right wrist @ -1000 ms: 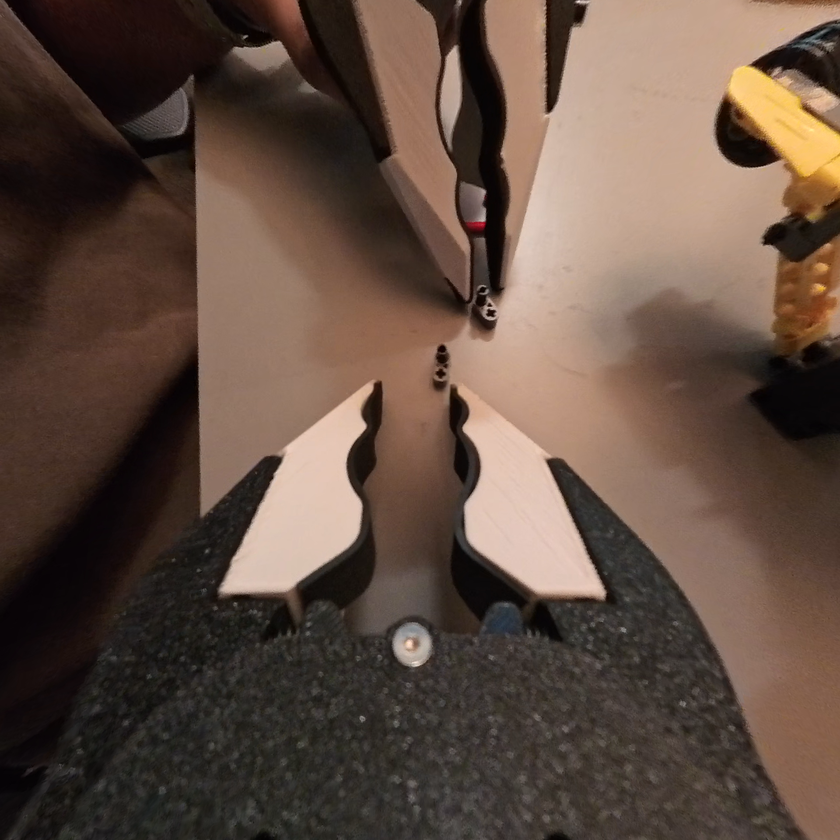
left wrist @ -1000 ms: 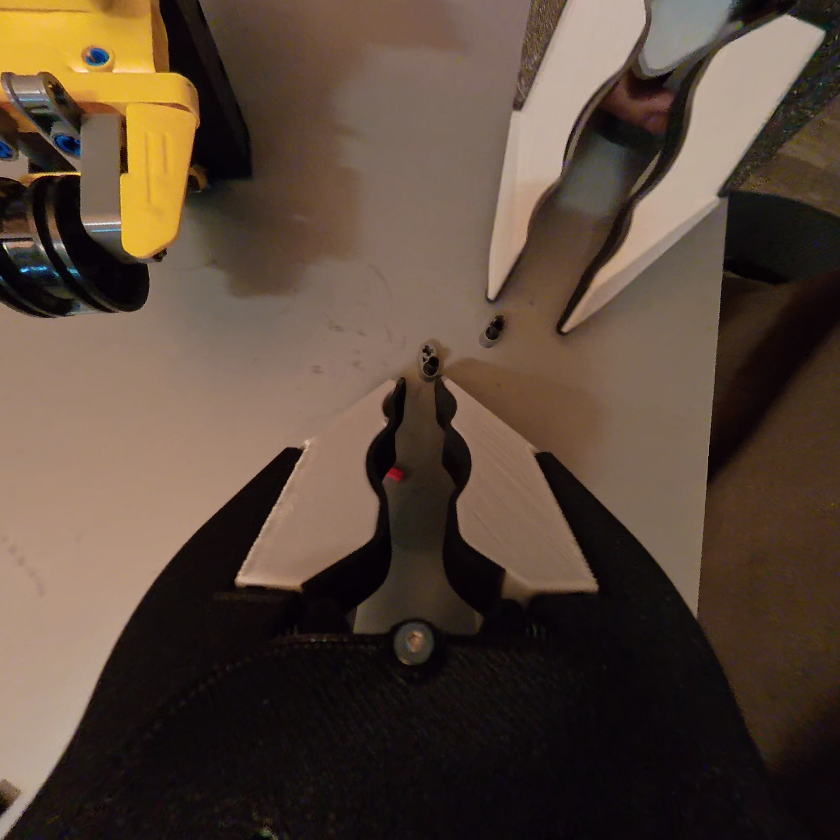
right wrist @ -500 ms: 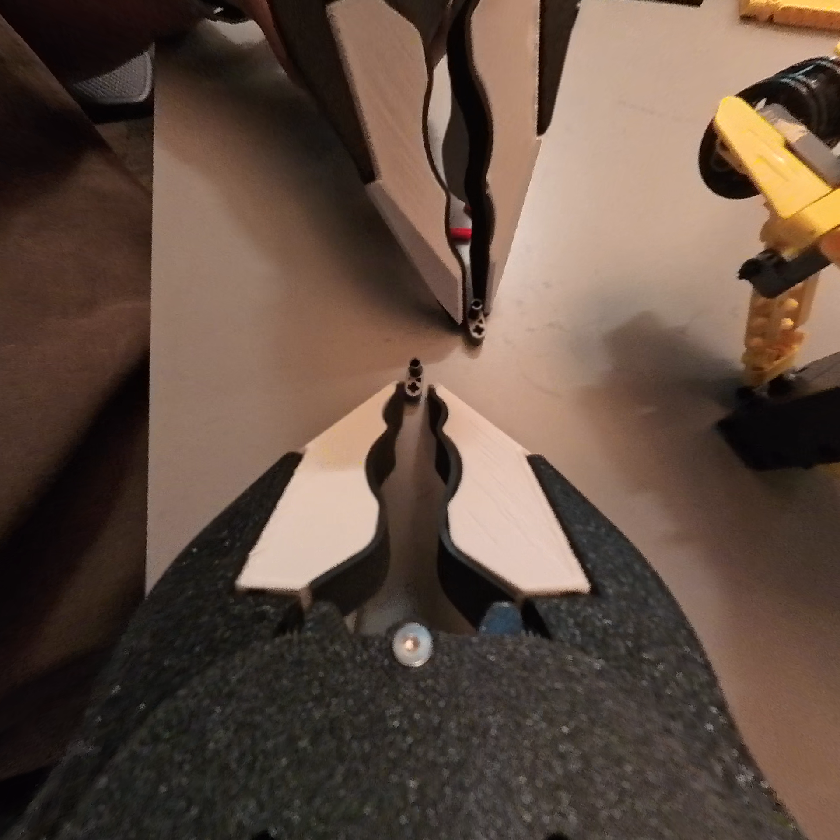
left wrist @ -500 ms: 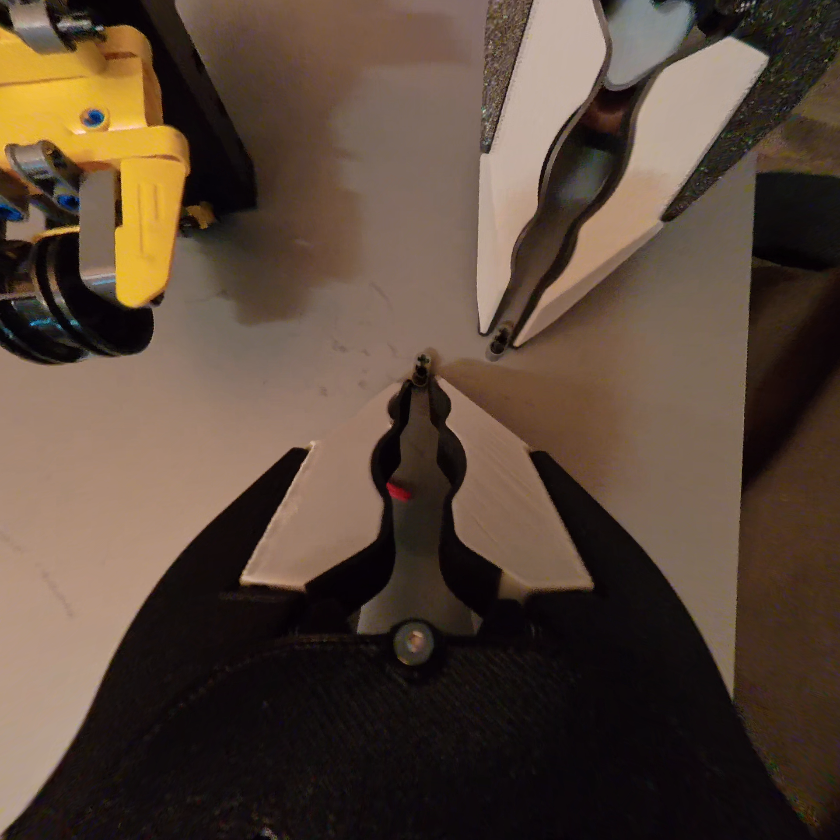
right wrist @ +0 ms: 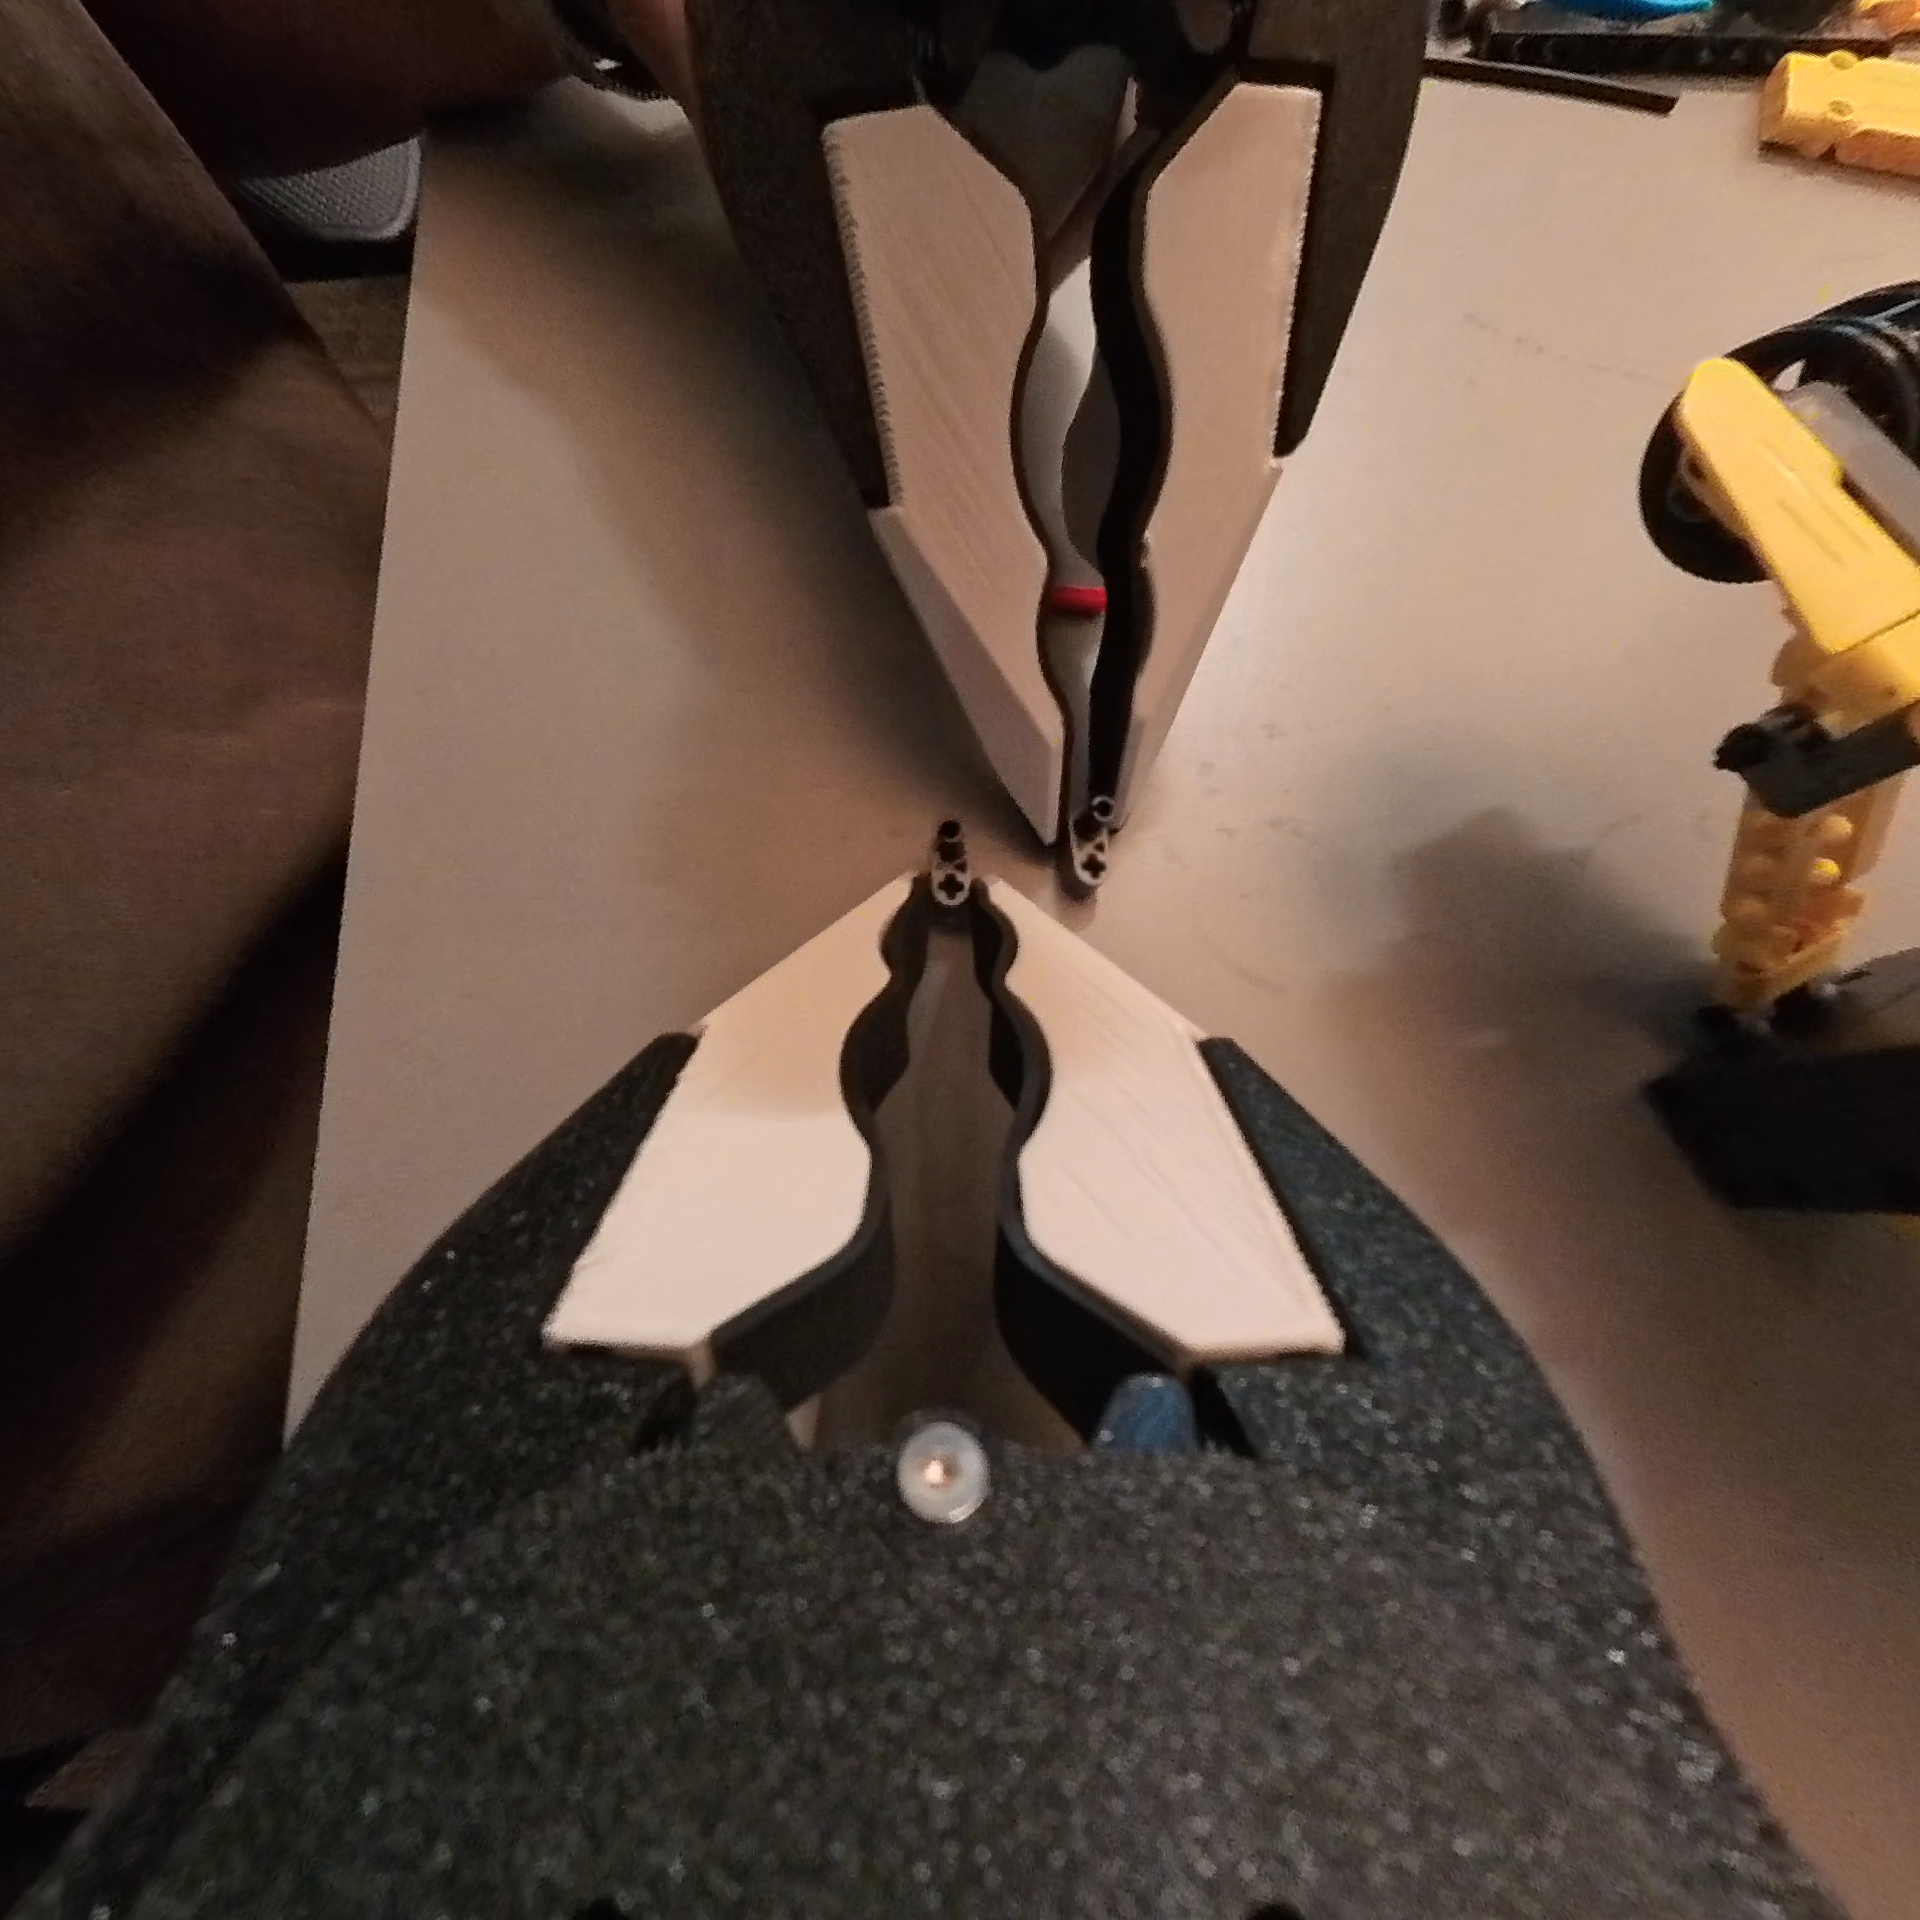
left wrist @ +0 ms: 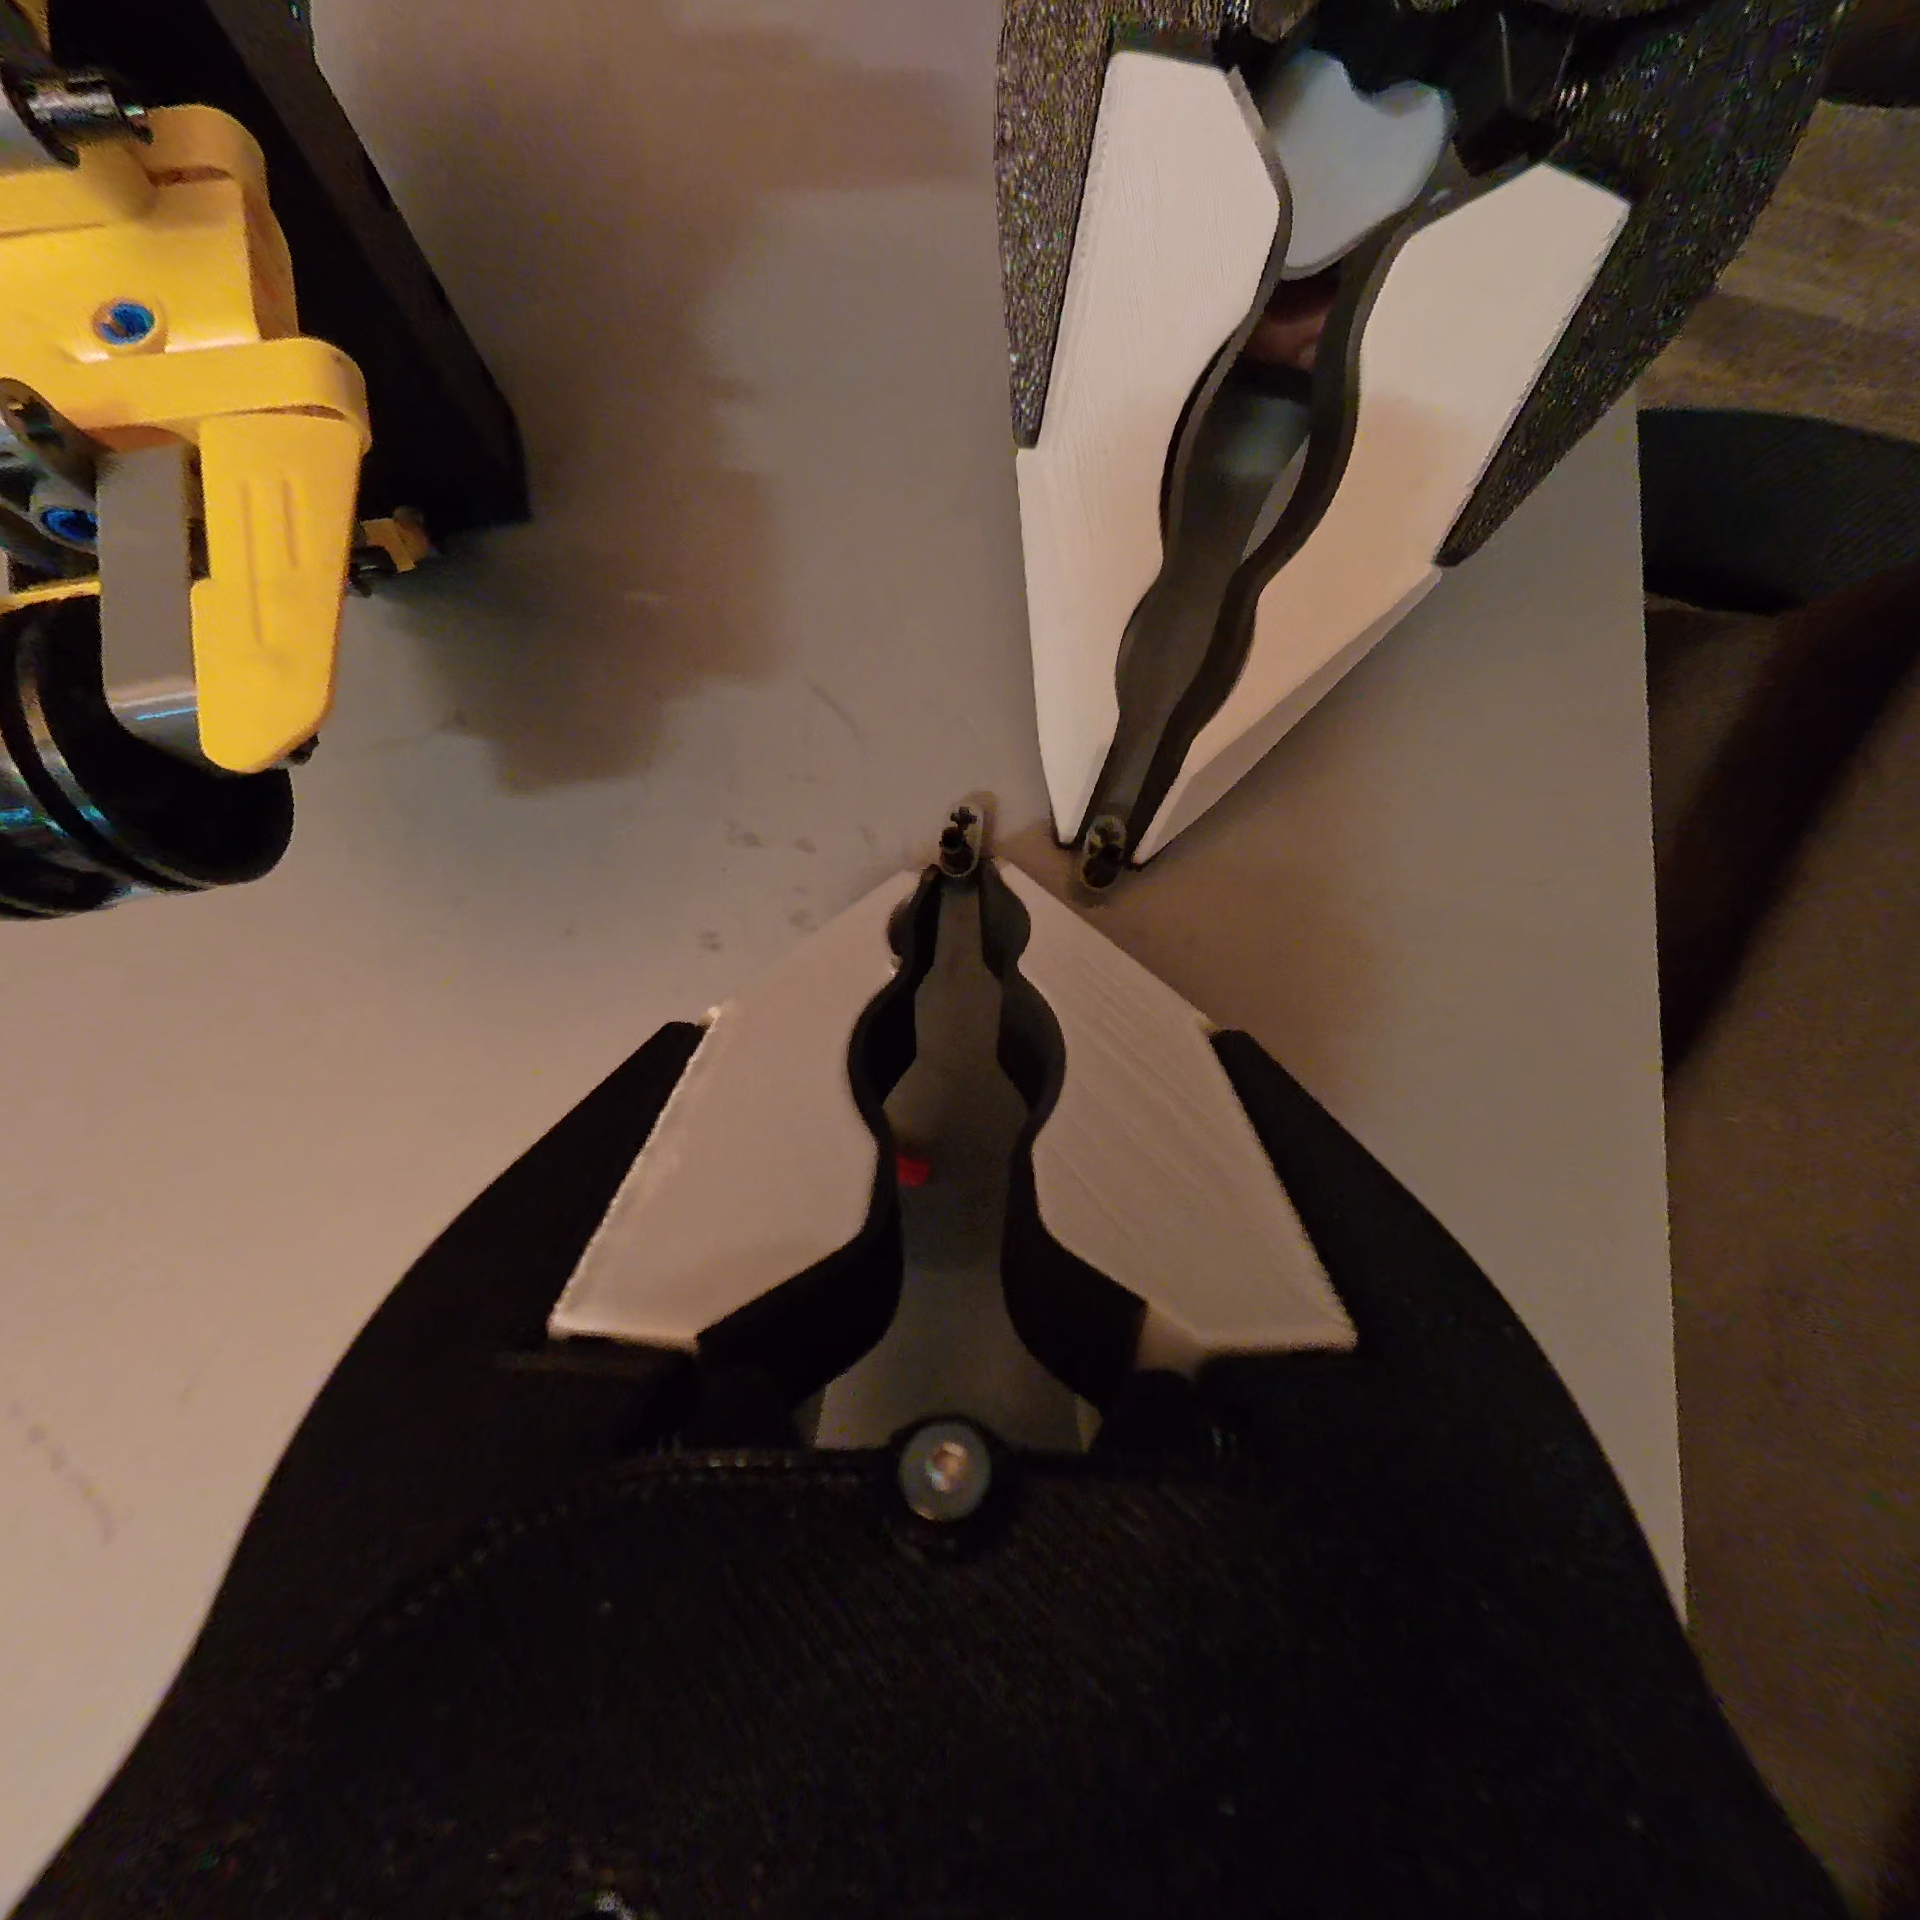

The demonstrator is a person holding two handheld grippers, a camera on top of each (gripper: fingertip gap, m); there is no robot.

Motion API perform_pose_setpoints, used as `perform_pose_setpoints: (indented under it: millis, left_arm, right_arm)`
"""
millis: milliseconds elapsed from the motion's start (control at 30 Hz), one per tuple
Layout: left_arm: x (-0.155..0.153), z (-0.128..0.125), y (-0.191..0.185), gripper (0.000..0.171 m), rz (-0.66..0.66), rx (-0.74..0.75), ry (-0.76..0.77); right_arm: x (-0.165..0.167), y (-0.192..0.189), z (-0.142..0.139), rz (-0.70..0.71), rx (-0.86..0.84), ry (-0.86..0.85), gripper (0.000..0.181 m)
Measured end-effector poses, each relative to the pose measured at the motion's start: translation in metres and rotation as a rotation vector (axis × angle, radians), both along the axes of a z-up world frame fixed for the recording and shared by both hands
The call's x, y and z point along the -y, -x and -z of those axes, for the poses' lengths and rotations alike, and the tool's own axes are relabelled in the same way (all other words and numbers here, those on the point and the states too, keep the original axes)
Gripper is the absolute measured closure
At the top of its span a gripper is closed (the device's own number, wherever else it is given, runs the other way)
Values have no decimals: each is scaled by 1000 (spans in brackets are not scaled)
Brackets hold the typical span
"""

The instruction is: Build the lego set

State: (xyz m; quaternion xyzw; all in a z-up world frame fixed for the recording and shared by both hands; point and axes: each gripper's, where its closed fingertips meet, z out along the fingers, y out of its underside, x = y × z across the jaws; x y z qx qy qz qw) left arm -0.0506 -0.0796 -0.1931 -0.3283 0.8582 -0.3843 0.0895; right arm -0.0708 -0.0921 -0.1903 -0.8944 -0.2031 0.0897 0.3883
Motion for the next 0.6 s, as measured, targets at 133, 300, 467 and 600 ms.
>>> perform_pose_setpoints:
  millis: [133, 300, 467, 600]
  left_arm:
    - [0, 0, 0, 168, -2, 6, -6]
    - [1, 0, 1, 166, 4, 12, -11]
    - [1, 0, 2, 164, 6, 9, -8]
    - [1, 0, 4, 162, 18, 16, -19]
  right_arm:
    - [-1, 0, 2, -4, 16, 3, 174]
    - [-2, 0, 2, -3, 12, 5, 172]
    - [-2, -1, 1, 0, 16, 4, 168]
    - [1, -4, -2, 2, 11, 0, 166]
